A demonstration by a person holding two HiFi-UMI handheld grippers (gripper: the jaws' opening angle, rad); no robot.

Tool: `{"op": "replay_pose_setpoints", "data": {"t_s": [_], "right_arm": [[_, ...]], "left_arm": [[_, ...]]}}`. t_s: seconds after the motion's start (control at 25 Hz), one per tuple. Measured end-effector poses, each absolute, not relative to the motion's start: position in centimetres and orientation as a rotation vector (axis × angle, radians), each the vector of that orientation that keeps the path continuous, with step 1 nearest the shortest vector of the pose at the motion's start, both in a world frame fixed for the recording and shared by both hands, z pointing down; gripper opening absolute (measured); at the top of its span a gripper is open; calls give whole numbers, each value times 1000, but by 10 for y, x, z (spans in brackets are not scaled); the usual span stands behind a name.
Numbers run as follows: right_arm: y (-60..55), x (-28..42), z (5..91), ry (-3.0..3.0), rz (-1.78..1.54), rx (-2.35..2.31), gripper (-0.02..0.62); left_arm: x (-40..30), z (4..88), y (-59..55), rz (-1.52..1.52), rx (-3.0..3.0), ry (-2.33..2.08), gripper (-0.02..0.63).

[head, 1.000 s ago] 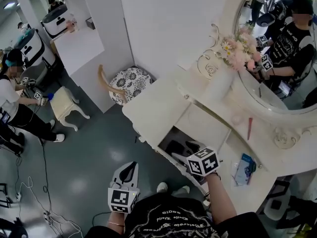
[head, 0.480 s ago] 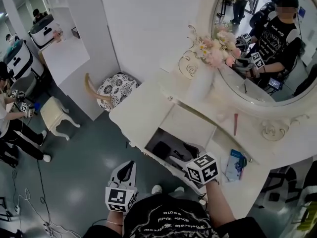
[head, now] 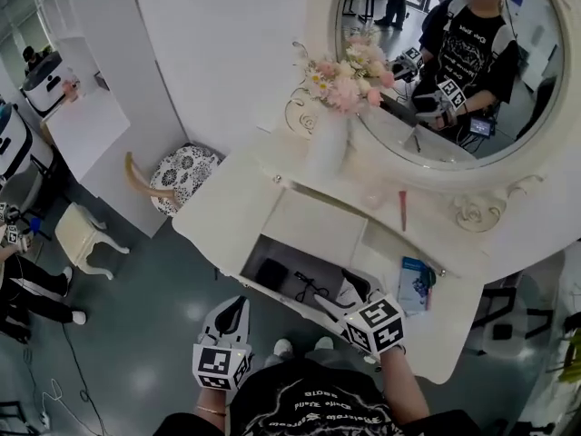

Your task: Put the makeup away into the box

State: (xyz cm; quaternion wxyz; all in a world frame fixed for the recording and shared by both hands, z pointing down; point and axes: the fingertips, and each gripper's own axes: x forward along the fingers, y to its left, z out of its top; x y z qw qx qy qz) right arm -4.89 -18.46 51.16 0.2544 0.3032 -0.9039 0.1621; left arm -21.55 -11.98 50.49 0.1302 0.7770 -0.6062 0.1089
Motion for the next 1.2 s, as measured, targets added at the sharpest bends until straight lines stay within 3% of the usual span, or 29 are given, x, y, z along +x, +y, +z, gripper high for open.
{"op": "replay_pose_setpoints", "data": {"t_s": [0.64, 1.2], "right_arm": [[-155, 53, 512, -2377, 541, 1205, 313], [-136, 111, 513, -2327, 532, 1413, 217]], "left_arm": [[-140, 494, -144, 314, 2473, -1514, 23], [-91, 501, -145, 333, 2543, -1381, 23]]}}
